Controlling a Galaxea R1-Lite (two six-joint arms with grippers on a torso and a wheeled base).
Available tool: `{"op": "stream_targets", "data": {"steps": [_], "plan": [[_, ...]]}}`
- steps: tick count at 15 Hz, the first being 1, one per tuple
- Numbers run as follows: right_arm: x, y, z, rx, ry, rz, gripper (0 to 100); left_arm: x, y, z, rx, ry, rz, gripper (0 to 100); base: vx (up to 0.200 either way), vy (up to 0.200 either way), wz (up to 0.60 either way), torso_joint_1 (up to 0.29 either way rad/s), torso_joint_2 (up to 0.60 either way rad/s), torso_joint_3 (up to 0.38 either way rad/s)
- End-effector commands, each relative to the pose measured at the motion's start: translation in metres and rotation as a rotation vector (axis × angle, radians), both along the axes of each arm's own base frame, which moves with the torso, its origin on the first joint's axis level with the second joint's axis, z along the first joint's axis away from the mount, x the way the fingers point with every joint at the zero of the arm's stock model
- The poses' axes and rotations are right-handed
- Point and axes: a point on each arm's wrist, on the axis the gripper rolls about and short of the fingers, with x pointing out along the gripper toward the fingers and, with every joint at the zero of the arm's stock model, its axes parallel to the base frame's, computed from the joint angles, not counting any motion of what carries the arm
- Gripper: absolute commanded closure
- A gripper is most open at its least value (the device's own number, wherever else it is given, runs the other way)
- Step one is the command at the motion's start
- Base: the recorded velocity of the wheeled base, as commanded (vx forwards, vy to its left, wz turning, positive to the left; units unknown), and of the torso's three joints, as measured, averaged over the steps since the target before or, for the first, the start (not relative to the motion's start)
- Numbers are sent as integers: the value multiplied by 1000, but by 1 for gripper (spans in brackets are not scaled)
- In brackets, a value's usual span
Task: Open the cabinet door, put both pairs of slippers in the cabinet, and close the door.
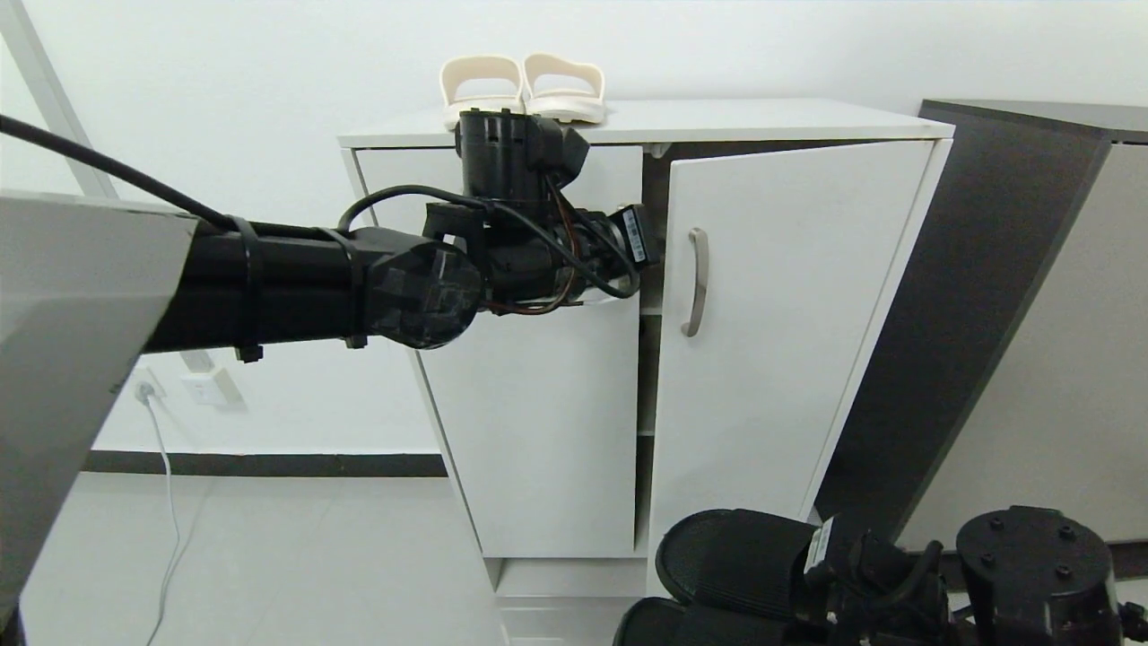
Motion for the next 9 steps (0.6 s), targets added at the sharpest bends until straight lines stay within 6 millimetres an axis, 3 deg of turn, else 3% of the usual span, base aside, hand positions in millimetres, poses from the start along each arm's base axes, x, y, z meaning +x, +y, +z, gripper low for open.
{"op": "stream_targets", "data": {"steps": [1, 2, 4, 6, 9], "plan": [[-1, 1, 0, -1, 1, 8, 100, -14, -12, -8, 19, 24, -43, 100, -200, 0, 0, 2, 2, 2], [-1, 1, 0, -1, 1, 9, 100, -25, -14, -8, 24, 32, -63, 100, -200, 0, 0, 7, 2, 2], [-4, 2, 0, 2, 0, 22, 100, -67, -26, -9, 19, 22, -153, 100, -200, 0, 0, 0, 0, 2], [-6, 2, 0, 1, 1, 31, 100, -76, -24, -4, -15, -24, -164, 100, -200, 0, 0, 5, 2, 2], [-6, 2, 1, 5, -4, 29, 100, -80, 5, 3, -19, -30, -112, 100, 0, 0, 0, 0, 0, 0]]}}
